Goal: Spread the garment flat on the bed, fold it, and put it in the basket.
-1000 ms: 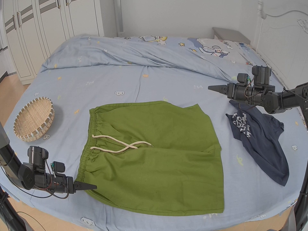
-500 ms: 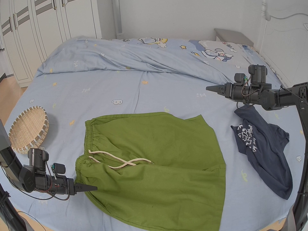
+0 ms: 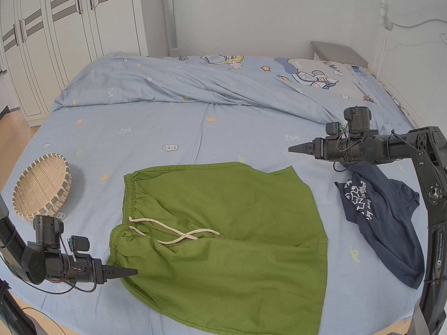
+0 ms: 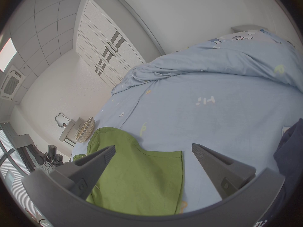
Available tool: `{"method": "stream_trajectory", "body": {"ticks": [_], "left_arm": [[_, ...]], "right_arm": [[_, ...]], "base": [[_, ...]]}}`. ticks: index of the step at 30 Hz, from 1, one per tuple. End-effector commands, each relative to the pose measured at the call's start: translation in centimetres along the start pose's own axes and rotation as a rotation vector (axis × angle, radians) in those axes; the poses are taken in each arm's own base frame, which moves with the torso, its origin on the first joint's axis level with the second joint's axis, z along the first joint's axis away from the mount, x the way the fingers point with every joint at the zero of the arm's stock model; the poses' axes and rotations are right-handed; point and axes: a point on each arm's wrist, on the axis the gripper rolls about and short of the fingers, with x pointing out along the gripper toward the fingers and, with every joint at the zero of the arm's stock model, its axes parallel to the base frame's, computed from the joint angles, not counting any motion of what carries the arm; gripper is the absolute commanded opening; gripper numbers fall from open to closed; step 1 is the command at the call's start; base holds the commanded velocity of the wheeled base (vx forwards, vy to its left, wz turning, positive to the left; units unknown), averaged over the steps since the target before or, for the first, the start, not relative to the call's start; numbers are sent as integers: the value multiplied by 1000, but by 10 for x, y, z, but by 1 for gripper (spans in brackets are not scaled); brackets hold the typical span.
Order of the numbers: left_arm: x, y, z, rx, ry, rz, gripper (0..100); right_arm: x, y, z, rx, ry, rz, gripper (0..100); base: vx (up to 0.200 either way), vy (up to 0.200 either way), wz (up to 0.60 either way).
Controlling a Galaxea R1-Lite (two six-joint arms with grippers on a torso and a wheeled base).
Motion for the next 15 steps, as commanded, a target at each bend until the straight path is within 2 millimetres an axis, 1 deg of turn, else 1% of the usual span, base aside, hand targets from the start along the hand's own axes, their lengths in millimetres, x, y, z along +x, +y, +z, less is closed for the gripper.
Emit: {"method": "stream_trajectory", "body": {"ticks": [1,2,4,7,10,12,15], "left_arm": [[-18,-20,2,65,-68,-27,100],[-24,-28,2,82,-88,-35,100],[-30,-35,3,87,-108,-38,100],[-47,-53,5,80,-151,-81,100],[-55,-61,6,87,-172,-105,100],[-57,-64,5,89,-179,-107,100],[-61,-67,4,93,-194,-106,100]], "right_arm": [[6,-5,-5,11,8,-10,100],[5,-5,-3,8,1,-10,100],[6,-5,-3,7,0,-10,100],[10,-10,-3,6,-6,-12,100],[19,-17,-4,7,-8,-12,100],[26,-22,-7,18,0,-13,100],[30,-24,-10,27,15,-12,100]], "base": [[0,0,0],[0,0,0],[0,0,0],[0,0,0],[0,0,0],[0,0,0],[0,0,0]]}}
